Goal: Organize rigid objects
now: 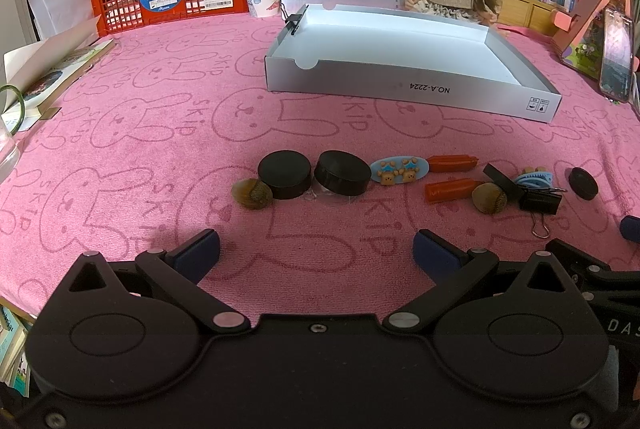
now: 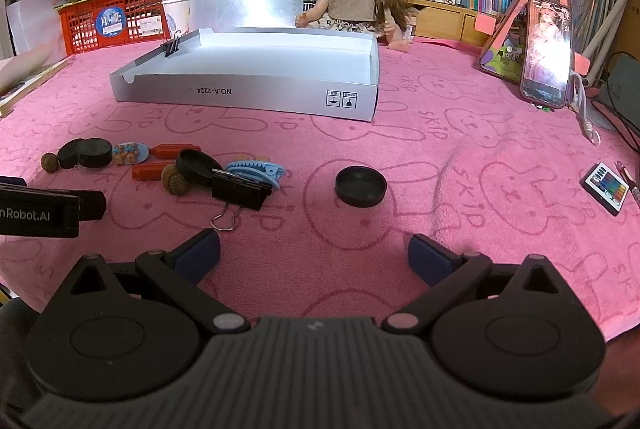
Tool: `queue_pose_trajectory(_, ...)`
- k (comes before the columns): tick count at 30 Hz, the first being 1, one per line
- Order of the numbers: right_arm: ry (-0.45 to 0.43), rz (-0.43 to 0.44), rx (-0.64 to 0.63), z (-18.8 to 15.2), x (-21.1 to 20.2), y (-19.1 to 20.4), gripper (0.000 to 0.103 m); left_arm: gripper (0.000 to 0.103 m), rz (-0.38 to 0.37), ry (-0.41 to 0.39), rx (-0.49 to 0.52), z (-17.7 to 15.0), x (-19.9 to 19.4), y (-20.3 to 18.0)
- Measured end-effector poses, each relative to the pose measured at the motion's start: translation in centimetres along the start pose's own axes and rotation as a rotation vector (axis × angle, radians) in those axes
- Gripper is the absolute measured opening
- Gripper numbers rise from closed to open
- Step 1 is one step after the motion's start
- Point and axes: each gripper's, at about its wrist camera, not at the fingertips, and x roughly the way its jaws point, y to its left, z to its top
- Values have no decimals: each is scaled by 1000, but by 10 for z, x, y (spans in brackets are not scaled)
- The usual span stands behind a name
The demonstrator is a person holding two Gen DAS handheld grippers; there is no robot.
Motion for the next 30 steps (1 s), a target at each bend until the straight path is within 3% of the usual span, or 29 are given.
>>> queue_pose_trajectory(14, -12, 7, -1, -2, -1, -1, 103, 103, -17, -4, 13, -3, -4, 7)
queue_pose_trajectory(17, -30, 22, -11, -3, -3, 0, 95, 102, -22, -7, 13, -4, -5, 7)
queue_pose_trajectory(19, -44, 34, -15, -4, -5, 1, 91, 96, -30, -18, 16, -5, -7, 9)
queue_pose_trajectory(23, -67, 64, -15, -3, -9, 3, 72, 81, -53, -43, 4, -5, -12, 14)
queue_pose_trajectory(26, -83, 115, 7, 0, -11, 3, 60, 67, -107, -55, -41, -2, -17, 21)
queue_pose_trajectory(30, -96, 144, 13, 5, -10, 8, 60, 57, -154, -63, -73, 3, -20, 26)
